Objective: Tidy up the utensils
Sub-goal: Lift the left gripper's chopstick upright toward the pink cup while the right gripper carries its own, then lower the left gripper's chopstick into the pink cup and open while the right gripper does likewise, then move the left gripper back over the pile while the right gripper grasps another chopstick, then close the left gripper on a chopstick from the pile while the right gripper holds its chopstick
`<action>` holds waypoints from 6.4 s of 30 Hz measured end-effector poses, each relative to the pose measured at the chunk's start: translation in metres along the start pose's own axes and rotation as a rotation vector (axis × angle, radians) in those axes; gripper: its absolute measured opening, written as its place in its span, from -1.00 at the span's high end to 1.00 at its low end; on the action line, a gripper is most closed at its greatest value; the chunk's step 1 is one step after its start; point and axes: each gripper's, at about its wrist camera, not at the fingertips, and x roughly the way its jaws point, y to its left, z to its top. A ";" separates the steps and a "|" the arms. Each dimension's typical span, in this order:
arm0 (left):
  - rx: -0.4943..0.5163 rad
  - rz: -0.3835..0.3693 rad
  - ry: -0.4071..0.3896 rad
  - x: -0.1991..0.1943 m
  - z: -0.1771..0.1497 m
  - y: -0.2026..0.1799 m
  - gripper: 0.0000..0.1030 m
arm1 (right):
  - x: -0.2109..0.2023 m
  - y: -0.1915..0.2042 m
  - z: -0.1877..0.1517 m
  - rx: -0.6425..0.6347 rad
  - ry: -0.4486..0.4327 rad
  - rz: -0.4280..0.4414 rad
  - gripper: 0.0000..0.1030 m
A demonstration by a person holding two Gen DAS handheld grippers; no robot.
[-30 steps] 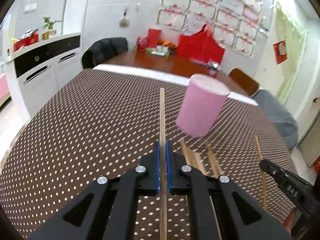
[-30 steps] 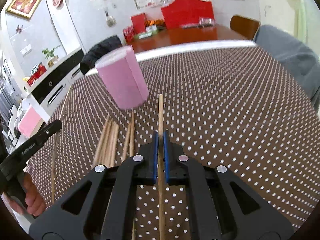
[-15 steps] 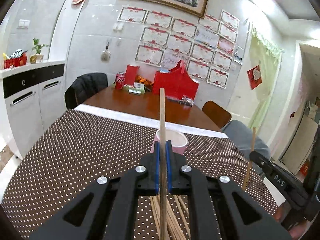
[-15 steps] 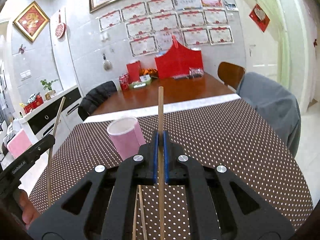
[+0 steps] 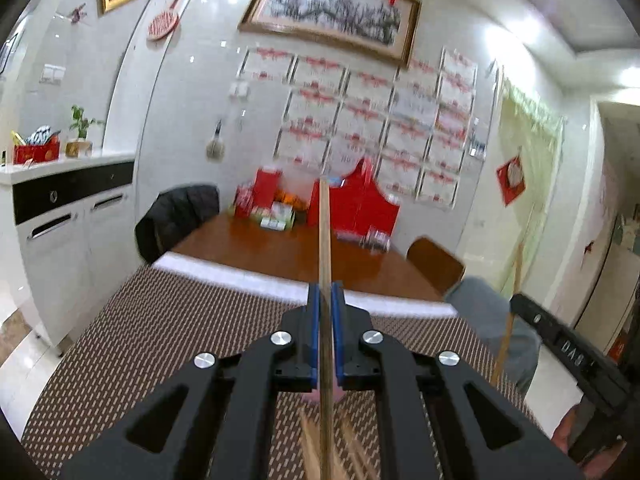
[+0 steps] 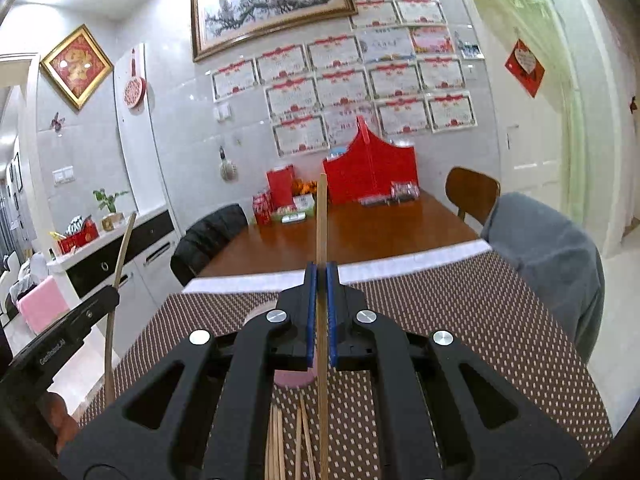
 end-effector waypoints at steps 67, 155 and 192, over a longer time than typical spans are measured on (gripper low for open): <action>0.263 -0.042 -0.058 0.164 -0.049 -0.009 0.39 | 0.183 0.012 -0.024 -0.159 0.290 0.088 0.86; 0.138 0.141 0.691 0.040 -0.185 0.019 -0.21 | 0.060 -0.015 -0.181 -0.150 0.634 0.056 0.87; 0.096 0.210 0.695 0.061 -0.173 0.034 0.89 | 0.041 -0.026 -0.180 -0.012 0.662 0.079 0.88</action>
